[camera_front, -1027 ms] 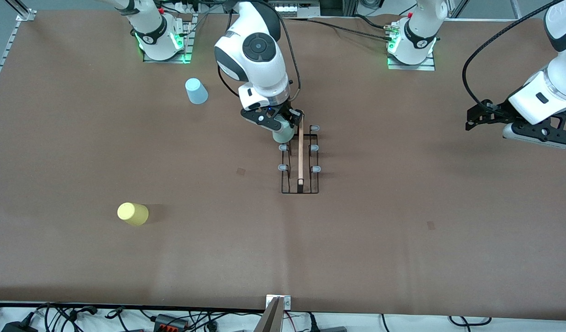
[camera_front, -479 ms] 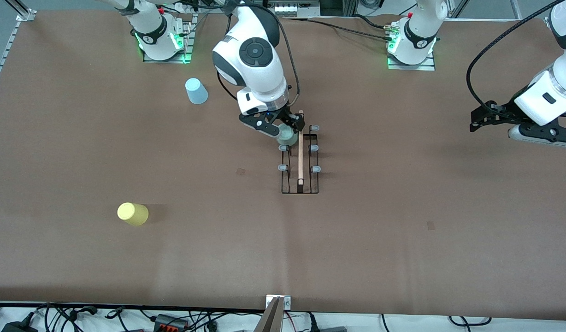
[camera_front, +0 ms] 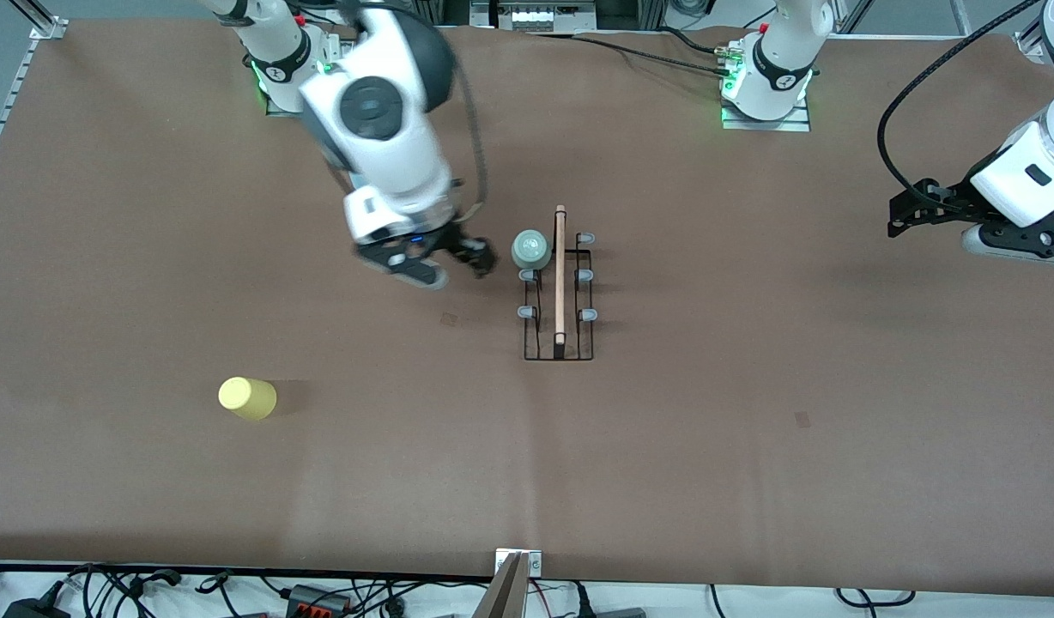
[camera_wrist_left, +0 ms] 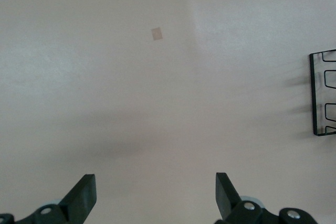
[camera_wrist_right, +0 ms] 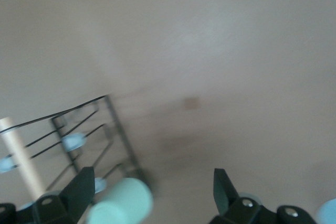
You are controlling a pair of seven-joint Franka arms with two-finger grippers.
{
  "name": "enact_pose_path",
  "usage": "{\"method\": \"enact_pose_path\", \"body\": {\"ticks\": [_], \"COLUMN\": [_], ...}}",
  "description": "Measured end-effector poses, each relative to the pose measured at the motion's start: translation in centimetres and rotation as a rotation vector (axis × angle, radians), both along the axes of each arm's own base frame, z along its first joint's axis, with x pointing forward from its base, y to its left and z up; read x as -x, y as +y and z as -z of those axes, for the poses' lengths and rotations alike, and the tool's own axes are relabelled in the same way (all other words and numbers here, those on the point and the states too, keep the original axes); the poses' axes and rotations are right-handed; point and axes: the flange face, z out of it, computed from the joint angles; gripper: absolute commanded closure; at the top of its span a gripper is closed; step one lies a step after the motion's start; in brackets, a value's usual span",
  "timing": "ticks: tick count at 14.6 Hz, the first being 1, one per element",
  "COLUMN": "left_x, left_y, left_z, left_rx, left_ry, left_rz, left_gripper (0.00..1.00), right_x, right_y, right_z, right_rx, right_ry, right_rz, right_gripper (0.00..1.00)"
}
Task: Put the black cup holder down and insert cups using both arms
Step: 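Move the right gripper over to the yellow cup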
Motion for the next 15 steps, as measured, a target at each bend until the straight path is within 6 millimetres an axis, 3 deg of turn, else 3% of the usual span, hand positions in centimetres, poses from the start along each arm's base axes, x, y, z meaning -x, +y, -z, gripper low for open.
{"method": "enact_pose_path", "body": {"ticks": [4, 6, 10, 12, 15], "left_x": [0.2, 0.4, 0.4, 0.4, 0.1], "left_y": [1.1, 1.5, 0.3, -0.9, -3.0], "left_z": [0.1, 0.2, 0.3, 0.4, 1.5], "left_rx": [-0.001, -0.001, -0.001, -0.001, 0.003], "left_ry": [0.015, 0.033, 0.038, 0.045, 0.066], "left_rz": [-0.021, -0.027, -0.005, 0.017, 0.054], "left_gripper": [0.00, 0.00, 0.00, 0.00, 0.00], "right_x": [-3.6, -4.7, -6.4, -7.4, -9.0], "right_y": [-13.3, -18.9, -27.1, -31.0, -35.2], "right_z": [0.4, 1.1, 3.0, 5.0, 8.6], "right_rx": [0.061, 0.069, 0.065, 0.060, 0.057], "right_ry": [0.029, 0.043, 0.053, 0.039, -0.009], "right_rz": [-0.215, -0.309, -0.485, -0.554, -0.643], "right_gripper": [0.00, 0.00, 0.00, 0.00, 0.00]}}
